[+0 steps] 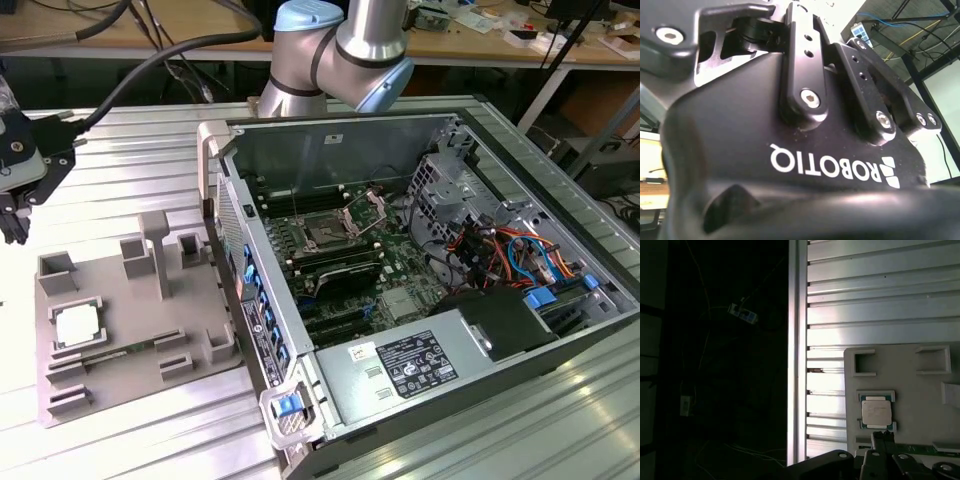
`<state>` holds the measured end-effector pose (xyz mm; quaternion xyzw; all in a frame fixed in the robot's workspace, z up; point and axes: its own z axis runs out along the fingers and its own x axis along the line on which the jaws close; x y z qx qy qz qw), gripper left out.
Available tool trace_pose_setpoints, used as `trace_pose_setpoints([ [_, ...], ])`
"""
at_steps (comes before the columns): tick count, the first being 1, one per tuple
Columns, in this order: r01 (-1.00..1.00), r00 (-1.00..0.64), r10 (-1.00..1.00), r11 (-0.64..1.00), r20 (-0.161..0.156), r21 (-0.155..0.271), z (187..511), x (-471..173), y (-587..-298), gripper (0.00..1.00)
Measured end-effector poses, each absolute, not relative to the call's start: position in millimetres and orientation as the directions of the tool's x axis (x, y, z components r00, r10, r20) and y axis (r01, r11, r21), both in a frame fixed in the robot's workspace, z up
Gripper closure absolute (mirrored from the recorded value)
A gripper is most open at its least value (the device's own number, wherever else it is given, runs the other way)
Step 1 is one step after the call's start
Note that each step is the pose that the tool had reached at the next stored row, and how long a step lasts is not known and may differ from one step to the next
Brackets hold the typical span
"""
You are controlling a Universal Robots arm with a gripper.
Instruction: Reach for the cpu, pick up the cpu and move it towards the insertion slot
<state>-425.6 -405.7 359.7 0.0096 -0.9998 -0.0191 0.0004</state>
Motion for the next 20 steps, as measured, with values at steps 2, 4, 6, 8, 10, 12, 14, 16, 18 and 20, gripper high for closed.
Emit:
trace_pose_setpoints([
  [2,-0.019,-1.000,-0.019,0.999,0.000,0.038,359,-427,-406,0.89],
  [4,-0.019,-1.000,-0.019,0.999,0.000,0.038,359,-428,-406,0.89],
  [6,-0.019,-1.000,-0.019,0.999,0.000,0.038,359,-429,-406,0.89],
  [8,-0.019,-1.000,-0.019,0.999,0.001,0.038,359,-431,-406,0.89],
  [10,-0.019,-1.000,-0.019,0.999,0.001,0.038,358,-432,-406,0.89],
  [12,-0.019,-1.000,-0.019,0.999,0.000,0.038,358,-433,-406,0.89],
  [14,-0.019,-1.000,-0.019,0.999,0.000,0.038,358,-434,-406,0.89],
  [16,-0.019,-1.000,-0.019,0.999,0.001,0.038,358,-435,-406,0.89],
  [18,-0.019,-1.000,-0.019,0.999,0.000,0.038,358,-436,-406,0.89],
  [20,-0.019,-1.000,-0.019,0.999,0.000,0.038,358,-437,-406,0.89],
])
